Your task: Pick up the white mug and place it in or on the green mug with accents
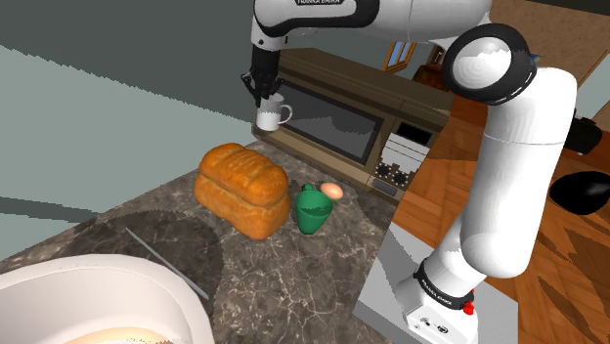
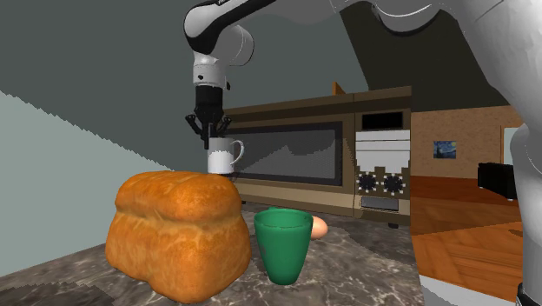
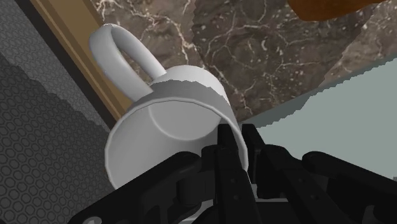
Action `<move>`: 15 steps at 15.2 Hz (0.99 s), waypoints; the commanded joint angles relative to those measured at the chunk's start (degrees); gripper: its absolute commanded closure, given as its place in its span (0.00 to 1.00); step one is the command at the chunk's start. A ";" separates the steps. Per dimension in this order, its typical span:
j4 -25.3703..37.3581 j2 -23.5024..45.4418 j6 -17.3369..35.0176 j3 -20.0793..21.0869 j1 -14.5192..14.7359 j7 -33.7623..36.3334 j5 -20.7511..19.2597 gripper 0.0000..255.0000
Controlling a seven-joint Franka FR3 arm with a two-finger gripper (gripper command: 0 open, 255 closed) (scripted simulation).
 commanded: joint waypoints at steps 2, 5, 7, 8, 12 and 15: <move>2.32 -0.06 -2.41 0.05 0.11 0.01 0.02 1.00; 4.49 0.12 -4.39 0.06 0.15 -0.07 0.03 1.00; -2.43 -4.99 -2.62 0.40 0.57 0.87 0.17 1.00; -5.57 -7.41 -1.91 0.59 0.78 1.34 0.26 1.00; -16.54 -16.42 -0.02 1.47 1.72 3.25 0.72 1.00; -23.52 -22.75 0.59 2.25 2.51 4.73 1.24 1.00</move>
